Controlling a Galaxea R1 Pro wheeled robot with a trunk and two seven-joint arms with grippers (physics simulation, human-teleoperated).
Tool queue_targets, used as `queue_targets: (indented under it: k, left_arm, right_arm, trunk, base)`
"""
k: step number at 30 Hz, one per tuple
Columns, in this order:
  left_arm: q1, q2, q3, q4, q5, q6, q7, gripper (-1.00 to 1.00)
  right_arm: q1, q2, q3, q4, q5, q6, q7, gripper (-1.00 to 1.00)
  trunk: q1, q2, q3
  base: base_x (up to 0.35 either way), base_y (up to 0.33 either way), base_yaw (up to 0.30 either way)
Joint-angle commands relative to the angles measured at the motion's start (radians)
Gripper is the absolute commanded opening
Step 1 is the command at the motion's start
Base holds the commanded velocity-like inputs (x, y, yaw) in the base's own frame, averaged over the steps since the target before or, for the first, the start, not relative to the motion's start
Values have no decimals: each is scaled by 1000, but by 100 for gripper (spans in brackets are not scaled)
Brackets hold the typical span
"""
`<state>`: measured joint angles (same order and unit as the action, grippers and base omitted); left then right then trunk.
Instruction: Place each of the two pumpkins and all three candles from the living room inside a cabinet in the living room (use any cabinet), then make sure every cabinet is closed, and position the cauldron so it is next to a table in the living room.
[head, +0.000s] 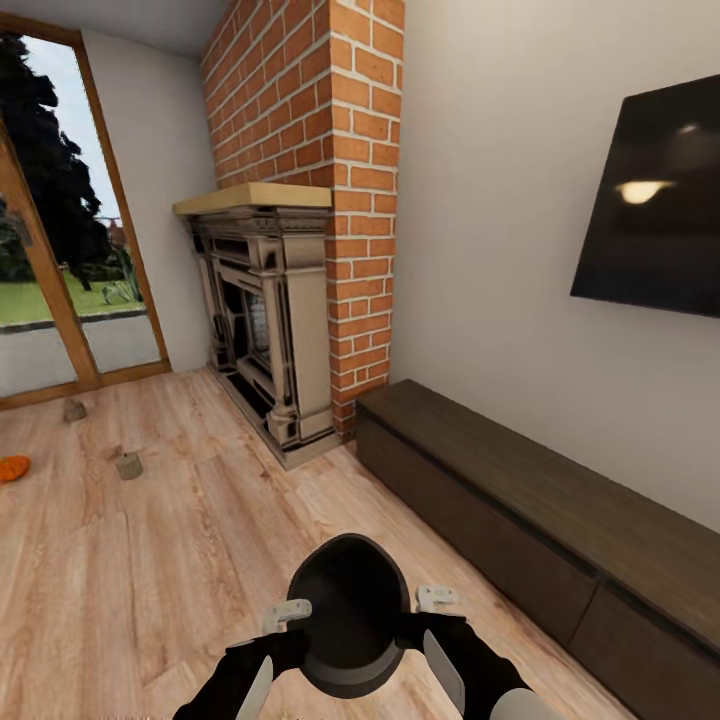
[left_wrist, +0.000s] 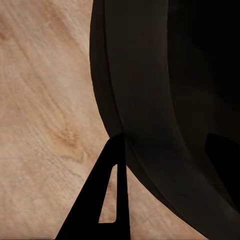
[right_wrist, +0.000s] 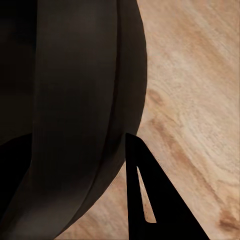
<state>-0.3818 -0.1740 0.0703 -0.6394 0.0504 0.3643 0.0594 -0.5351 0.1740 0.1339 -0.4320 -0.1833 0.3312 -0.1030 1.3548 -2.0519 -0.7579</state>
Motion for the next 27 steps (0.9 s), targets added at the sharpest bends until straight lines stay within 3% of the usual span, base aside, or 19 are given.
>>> queue_targets:
  k: [1, 27]
  left_arm:
    - [0, 0, 2, 1, 59, -1, -13, -100]
    - [0, 0, 2, 1, 59, 0, -13, -100]
  right_arm:
    - [0, 1, -5, -4, -13, -66, 77, -100]
    - [0, 1, -5, -4, -13, -64, 78, -100]
  trunk:
    - [0, 0, 0]
    - [0, 0, 0]
  base:
    - [0, 0, 290]
    - [0, 0, 290]
